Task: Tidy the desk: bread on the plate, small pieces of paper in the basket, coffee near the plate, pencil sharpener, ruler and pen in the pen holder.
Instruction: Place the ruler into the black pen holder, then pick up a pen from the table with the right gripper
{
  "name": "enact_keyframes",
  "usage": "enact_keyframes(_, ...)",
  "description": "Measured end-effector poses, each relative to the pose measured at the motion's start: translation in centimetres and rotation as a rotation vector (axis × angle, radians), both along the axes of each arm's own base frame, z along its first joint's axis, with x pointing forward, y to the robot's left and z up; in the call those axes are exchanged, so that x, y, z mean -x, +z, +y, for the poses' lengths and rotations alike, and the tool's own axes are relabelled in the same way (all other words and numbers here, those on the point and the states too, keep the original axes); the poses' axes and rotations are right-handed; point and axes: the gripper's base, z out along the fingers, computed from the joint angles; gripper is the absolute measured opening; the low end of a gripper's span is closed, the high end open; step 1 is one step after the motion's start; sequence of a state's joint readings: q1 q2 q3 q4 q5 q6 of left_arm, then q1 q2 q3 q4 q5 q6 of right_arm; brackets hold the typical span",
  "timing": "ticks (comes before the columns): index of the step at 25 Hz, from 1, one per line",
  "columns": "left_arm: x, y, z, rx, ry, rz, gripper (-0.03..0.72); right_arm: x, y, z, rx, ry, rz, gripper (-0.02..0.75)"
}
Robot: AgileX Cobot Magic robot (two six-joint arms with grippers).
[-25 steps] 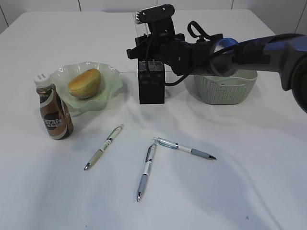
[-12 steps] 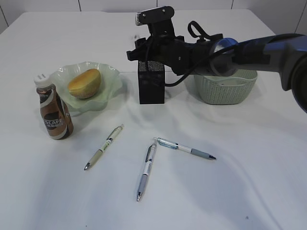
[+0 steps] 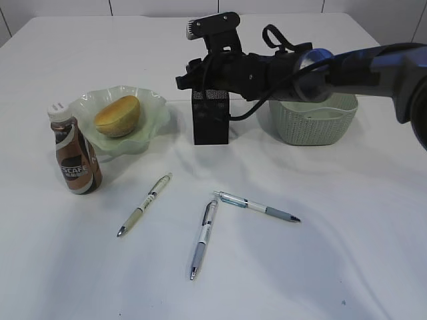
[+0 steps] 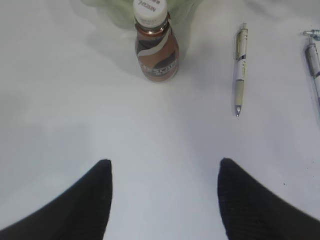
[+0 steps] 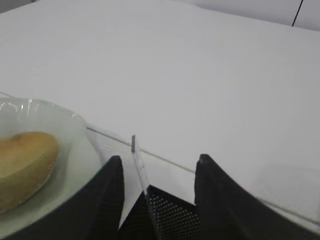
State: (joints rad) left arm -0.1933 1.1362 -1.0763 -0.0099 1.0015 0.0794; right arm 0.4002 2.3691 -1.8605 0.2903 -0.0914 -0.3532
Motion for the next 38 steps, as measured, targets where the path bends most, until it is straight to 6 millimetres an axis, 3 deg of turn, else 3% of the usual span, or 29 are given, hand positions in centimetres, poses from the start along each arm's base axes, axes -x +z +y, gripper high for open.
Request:
enact_keyframes(2, 0.0, 0.0, 0.0, 0.000, 0.000, 0.000, 0.466, 0.2, 0.0, 0.0, 0.008, 0.010, 0.029, 0.375)
enact_keyframes(11, 0.0, 0.0, 0.0, 0.000, 0.000, 0.000, 0.466, 1.6, 4.4, -0.1, 0.011, 0.051, 0.076, 0.375)
enact_keyframes(13, 0.0, 0.0, 0.0, -0.001, 0.000, -0.002, 0.466, 1.8, 4.3, -0.1, 0.027, 0.063, 0.107, 0.375)
enact_keyframes(14, 0.0, 0.0, 0.0, -0.001, 0.000, -0.002, 0.466, 2.1, 5.6, -0.2, 0.025, 0.068, 0.092, 0.375)
enact_keyframes(21, 0.0, 0.0, 0.0, -0.001, 0.000, -0.002, 0.466, 4.5, 8.7, -1.0, 0.198, 0.148, 0.206, 0.375)
enact_keyframes(28, 0.0, 0.0, 0.0, -0.003, 0.000, -0.002, 0.466, 6.9, 9.8, -2.4, 0.379, 0.191, 0.403, 0.374)
enact_keyframes(38, 0.6, -0.4, 0.1, -0.015, -0.001, 0.071, 0.466, 9.7, 10.2, -3.7, 0.508, 0.238, 0.753, 0.374)
